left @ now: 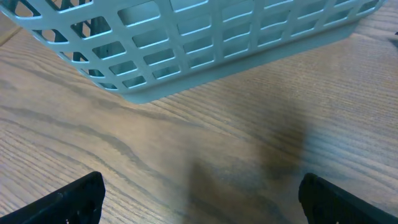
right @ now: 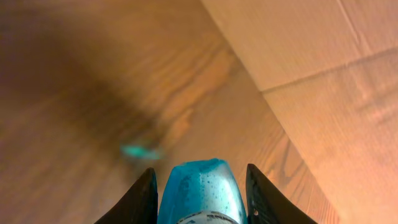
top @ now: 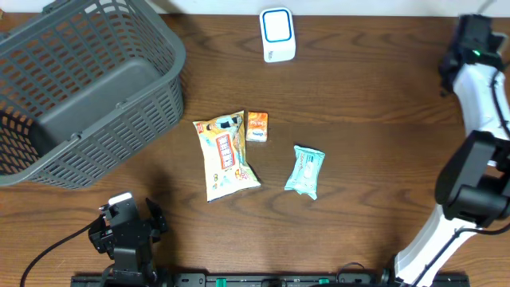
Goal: Scan the item barcode
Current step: 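Carry the bottle to the far right edge and release it, then move the right gripper back over the mint-green wipes pack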
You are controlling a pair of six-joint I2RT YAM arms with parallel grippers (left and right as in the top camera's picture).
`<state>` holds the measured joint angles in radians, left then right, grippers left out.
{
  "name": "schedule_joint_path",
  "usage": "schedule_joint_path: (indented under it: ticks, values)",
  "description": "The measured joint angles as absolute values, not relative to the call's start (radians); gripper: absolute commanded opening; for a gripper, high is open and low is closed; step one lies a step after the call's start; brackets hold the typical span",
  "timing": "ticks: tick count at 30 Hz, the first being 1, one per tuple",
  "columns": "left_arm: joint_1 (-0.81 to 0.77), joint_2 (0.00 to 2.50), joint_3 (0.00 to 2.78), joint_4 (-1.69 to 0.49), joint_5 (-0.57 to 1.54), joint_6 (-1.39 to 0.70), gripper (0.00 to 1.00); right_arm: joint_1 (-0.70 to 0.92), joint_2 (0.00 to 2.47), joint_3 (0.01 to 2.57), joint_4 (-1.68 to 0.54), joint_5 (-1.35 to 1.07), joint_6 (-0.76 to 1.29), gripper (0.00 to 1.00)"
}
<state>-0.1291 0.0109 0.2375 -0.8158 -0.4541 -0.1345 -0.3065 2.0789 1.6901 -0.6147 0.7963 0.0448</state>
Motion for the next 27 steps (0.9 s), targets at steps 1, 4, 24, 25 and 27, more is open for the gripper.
schedule_joint_path:
  ticks: [1,4,24,25,27]
  values:
    - [-0.129,0.011,0.237,-0.816,-0.454,-0.135,1.00,-0.323,2.079,1.678,-0.600,0.796,0.045,0.01]
    - [-0.129,0.011,0.237,-0.815,-0.454,-0.134,1.00,-0.384,2.079,1.630,-0.537,0.794,0.045,0.01]
    - [-0.129,0.011,0.237,-0.816,-0.454,-0.134,1.00,-0.574,2.079,1.560,-0.451,0.702,0.106,0.52]
    - [-0.129,0.011,0.237,-0.816,-0.454,-0.134,1.00,-0.566,2.079,1.560,-0.451,0.698,0.104,0.54]
    - [-0.129,0.011,0.237,-0.815,-0.454,-0.134,1.00,-0.549,2.079,1.560,-0.450,0.691,0.103,0.56]
